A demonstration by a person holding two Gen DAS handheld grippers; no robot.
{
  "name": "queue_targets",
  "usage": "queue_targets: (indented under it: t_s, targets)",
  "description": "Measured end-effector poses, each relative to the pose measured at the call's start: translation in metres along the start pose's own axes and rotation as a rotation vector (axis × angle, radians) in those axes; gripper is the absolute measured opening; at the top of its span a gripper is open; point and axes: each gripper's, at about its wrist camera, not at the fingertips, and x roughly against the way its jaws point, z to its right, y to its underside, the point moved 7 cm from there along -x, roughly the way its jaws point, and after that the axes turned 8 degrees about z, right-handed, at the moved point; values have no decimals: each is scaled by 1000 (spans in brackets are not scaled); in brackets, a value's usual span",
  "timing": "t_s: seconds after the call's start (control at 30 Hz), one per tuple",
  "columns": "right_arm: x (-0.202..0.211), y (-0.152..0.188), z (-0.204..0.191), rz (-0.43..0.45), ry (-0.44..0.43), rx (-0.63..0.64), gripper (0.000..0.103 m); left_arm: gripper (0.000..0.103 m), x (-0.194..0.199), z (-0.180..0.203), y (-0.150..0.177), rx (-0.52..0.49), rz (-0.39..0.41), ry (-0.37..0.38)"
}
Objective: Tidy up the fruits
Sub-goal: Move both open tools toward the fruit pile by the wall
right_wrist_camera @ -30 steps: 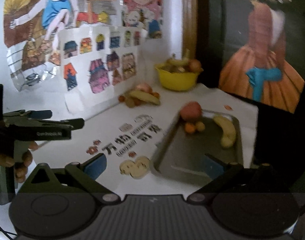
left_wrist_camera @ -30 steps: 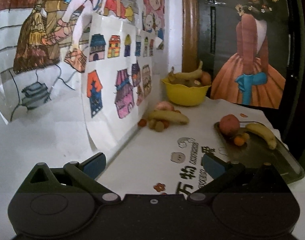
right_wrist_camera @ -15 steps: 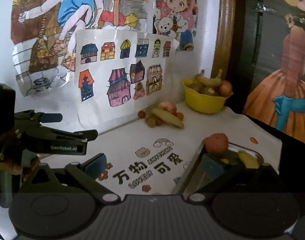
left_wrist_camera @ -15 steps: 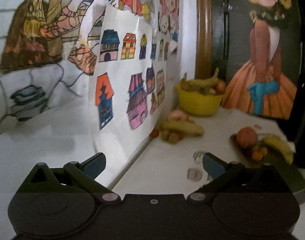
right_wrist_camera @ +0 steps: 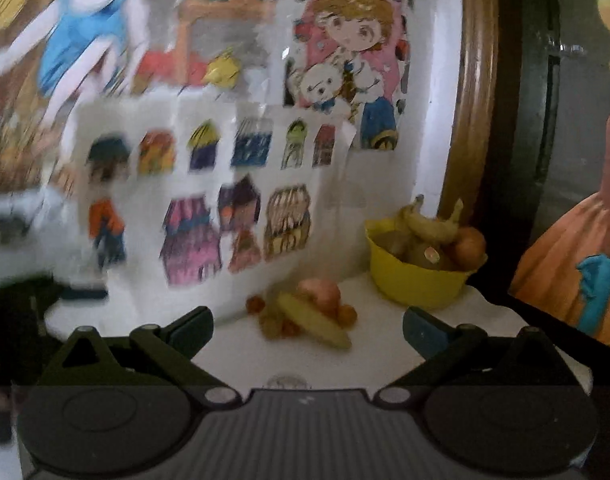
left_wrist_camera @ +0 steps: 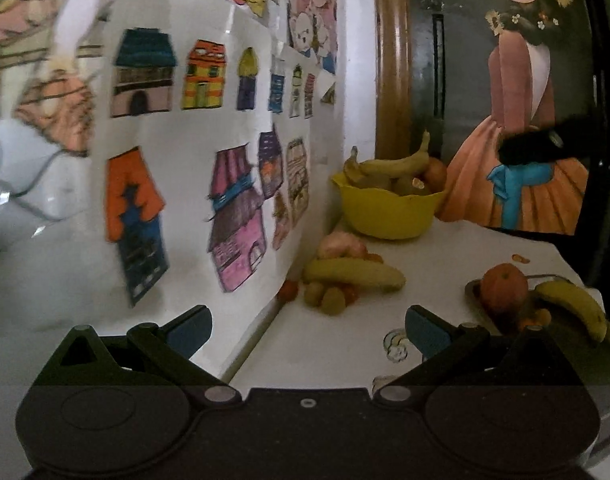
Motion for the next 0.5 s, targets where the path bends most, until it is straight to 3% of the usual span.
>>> queue_targets:
  t_s: [0.17,0.5]
  targets:
    - [-43,-12,22,11,-110,-73,103,102,-28,9,2,-1,-6,25]
    - [-138,39,53,-172,-230,-216,103,102,-99,18,26,-66,-77,28]
